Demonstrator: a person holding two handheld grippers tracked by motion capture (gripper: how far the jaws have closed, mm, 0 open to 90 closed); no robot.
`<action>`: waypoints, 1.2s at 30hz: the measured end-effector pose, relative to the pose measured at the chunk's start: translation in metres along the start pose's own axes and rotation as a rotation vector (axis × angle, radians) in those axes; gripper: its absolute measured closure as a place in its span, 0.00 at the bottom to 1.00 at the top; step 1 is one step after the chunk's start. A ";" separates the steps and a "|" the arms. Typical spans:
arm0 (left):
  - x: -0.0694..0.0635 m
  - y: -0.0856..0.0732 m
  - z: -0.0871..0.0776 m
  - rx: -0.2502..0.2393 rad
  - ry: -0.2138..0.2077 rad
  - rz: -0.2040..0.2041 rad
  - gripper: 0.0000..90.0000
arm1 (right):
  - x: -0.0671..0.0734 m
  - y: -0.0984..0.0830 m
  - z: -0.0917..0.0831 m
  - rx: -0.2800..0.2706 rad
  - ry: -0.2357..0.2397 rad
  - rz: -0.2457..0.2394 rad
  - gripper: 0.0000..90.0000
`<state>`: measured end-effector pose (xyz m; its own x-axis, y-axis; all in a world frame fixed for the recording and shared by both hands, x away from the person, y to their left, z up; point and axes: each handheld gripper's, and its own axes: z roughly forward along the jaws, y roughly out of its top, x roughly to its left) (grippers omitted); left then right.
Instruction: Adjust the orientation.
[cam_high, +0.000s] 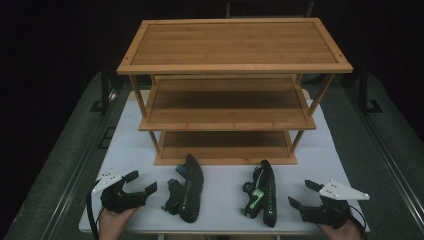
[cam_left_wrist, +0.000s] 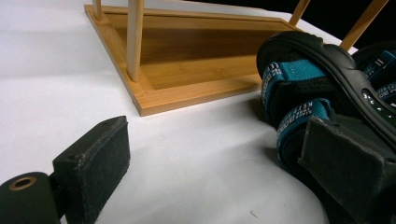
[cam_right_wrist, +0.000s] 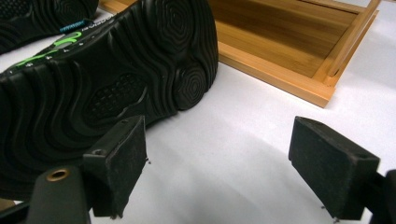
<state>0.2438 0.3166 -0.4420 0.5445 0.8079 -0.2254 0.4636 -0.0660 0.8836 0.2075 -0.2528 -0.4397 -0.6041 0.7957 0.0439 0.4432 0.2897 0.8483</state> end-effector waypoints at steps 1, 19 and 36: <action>0.000 0.000 0.000 0.001 -0.001 0.001 0.08 | 0.000 0.000 0.000 0.000 0.000 0.000 0.21; -0.005 -0.002 0.002 0.046 -0.045 0.019 0.08 | 0.002 0.003 -0.001 -0.005 -0.015 -0.017 0.21; -0.023 0.000 0.028 0.223 -0.121 0.129 0.45 | 0.005 0.004 0.000 -0.005 -0.006 -0.024 0.21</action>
<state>0.2510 0.2814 -0.4483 0.6825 0.7094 -0.1760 0.5200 -0.3021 0.7989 0.2061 -0.2477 -0.4361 -0.6109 0.7915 0.0201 0.4251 0.3065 0.8517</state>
